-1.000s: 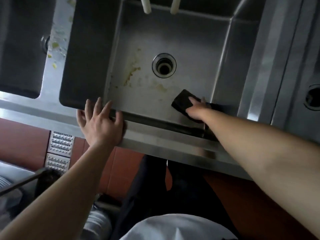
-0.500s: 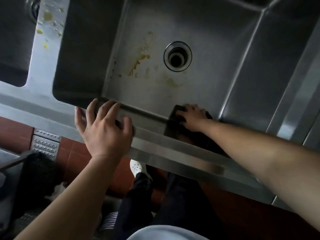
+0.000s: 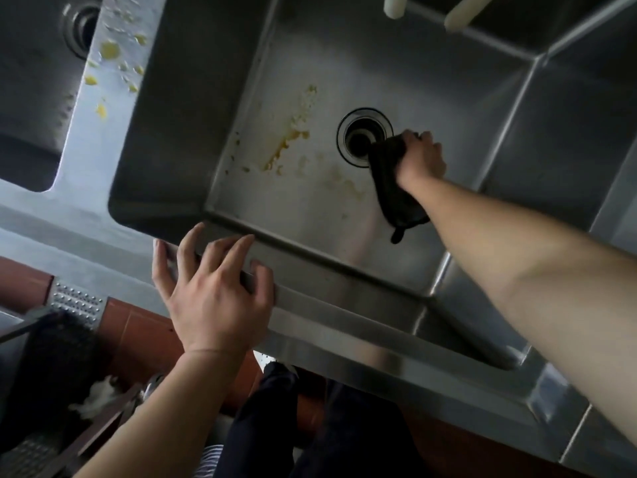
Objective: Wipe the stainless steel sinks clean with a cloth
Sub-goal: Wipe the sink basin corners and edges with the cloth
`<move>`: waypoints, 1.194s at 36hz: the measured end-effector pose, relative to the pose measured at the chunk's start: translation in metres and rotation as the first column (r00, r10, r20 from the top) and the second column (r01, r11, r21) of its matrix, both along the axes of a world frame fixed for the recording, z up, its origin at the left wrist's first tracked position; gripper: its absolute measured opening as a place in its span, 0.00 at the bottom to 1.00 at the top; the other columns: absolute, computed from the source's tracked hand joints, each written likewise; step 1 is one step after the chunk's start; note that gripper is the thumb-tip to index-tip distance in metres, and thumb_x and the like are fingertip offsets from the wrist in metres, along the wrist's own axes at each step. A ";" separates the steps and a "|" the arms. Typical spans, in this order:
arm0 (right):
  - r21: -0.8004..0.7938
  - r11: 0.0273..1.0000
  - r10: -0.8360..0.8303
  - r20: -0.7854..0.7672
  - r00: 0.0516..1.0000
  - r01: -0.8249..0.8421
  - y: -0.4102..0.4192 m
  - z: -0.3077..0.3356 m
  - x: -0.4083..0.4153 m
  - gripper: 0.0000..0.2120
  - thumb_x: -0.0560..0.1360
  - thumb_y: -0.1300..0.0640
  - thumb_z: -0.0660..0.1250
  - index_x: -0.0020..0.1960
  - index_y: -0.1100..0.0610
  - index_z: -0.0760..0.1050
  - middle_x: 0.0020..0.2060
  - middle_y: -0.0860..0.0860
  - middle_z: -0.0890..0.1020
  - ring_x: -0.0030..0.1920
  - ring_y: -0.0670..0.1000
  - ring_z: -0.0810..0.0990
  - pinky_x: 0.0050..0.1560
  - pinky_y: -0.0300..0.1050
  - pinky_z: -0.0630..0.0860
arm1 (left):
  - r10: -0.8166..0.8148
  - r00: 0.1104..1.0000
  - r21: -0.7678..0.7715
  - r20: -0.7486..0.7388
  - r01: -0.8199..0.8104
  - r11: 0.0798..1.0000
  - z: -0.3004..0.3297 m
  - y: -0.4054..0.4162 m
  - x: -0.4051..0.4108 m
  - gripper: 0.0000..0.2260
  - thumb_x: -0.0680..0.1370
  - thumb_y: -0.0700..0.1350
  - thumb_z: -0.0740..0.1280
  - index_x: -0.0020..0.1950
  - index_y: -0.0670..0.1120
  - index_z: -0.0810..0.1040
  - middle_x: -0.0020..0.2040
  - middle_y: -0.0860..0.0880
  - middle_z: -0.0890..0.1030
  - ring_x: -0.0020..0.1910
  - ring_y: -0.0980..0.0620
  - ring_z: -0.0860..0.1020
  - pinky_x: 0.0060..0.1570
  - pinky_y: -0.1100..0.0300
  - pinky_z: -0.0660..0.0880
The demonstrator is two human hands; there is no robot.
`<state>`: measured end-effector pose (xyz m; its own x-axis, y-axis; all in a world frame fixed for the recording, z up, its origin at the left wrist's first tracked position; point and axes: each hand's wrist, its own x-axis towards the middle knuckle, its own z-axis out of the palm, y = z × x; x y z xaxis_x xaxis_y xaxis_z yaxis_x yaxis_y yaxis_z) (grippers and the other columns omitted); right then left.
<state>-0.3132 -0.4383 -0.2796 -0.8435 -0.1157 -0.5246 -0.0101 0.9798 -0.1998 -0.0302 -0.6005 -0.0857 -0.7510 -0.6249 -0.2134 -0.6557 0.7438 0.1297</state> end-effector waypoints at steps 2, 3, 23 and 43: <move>0.008 1.000 0.005 0.016 1.000 -0.005 -0.002 -0.001 0.010 0.22 0.76 0.52 0.63 0.70 0.48 0.66 0.70 0.55 0.65 0.66 0.64 0.66 0.60 0.62 0.72 | 0.001 1.000 0.005 0.005 -0.001 1.000 0.000 0.000 0.000 0.16 0.75 0.51 0.63 0.58 0.50 0.84 0.54 0.51 0.84 0.72 0.44 0.69 0.74 0.37 0.53; 0.025 0.999 0.022 0.032 0.999 -0.023 -0.004 0.000 0.020 0.25 0.75 0.47 0.65 0.70 0.47 0.65 0.71 0.54 0.63 0.67 0.64 0.64 0.59 0.63 0.73 | 0.003 1.000 0.006 0.007 -0.003 1.000 0.000 0.000 0.000 0.16 0.75 0.51 0.63 0.59 0.50 0.83 0.54 0.51 0.84 0.72 0.44 0.69 0.74 0.37 0.53; -0.073 0.993 0.090 -0.016 0.996 -0.091 -0.011 -0.007 -0.010 0.18 0.77 0.52 0.62 0.66 0.45 0.70 0.68 0.55 0.67 0.66 0.64 0.67 0.60 0.58 0.71 | -0.006 0.999 -0.019 -0.031 0.006 1.000 -0.006 -0.001 0.004 0.15 0.76 0.51 0.61 0.53 0.50 0.85 0.49 0.50 0.84 0.67 0.43 0.73 0.73 0.36 0.54; -0.206 0.623 0.772 0.321 0.549 -0.755 -0.007 -0.002 0.145 0.28 0.77 0.58 0.63 0.74 0.40 0.62 0.78 0.52 0.57 0.75 0.62 0.56 0.67 0.61 0.67 | -0.011 1.000 0.013 0.011 0.011 1.000 -0.001 0.000 0.001 0.15 0.76 0.53 0.60 0.53 0.52 0.85 0.51 0.52 0.83 0.69 0.45 0.70 0.73 0.36 0.53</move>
